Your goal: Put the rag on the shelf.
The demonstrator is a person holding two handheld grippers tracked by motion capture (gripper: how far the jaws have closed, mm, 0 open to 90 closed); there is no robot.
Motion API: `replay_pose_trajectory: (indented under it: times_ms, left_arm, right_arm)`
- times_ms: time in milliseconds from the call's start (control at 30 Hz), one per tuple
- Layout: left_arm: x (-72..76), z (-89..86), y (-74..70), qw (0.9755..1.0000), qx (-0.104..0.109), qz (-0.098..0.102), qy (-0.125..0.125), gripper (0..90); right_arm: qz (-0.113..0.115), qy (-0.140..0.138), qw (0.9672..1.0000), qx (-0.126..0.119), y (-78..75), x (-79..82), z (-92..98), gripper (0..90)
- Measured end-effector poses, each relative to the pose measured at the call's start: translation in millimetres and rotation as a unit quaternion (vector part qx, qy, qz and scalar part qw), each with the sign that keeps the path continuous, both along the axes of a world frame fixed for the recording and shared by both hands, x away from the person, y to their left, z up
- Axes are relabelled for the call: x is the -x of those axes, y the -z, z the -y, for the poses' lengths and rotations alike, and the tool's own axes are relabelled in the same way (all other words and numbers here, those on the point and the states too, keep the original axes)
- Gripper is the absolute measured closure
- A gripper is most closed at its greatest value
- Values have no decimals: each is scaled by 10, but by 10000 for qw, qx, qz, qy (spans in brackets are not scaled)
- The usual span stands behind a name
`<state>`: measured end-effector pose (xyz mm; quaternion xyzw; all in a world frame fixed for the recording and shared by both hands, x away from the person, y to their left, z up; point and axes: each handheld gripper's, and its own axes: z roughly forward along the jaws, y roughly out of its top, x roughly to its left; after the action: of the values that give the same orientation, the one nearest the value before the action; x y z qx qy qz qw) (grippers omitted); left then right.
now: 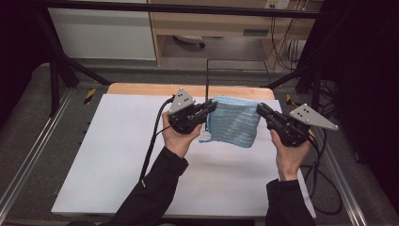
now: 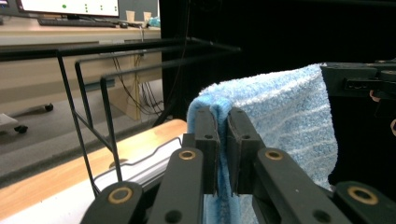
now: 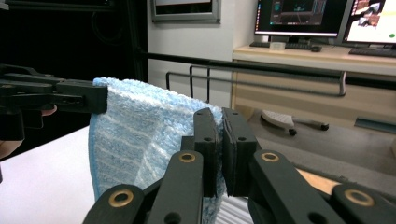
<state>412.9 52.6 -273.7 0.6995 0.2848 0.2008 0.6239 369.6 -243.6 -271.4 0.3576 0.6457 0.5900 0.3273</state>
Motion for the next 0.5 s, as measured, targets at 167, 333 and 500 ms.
replay_pose_trajectory:
  times_ms: [167, 333, 500]
  left_arm:
    - [-23, 1, -102, 9999, 87, 89, -44, 843]
    - [-41, 5, -239, 9996, 142, 234, -86, 844]
    - [-70, 12, -379, 9991, 189, 369, -133, 843]
  right_arm:
    - [120, 32, 9999, 48, -127, -37, -11, 860]
    - [249, 45, 9997, 36, -260, -65, -19, 860]
    - [383, 84, 9992, 25, -395, -94, -22, 860]
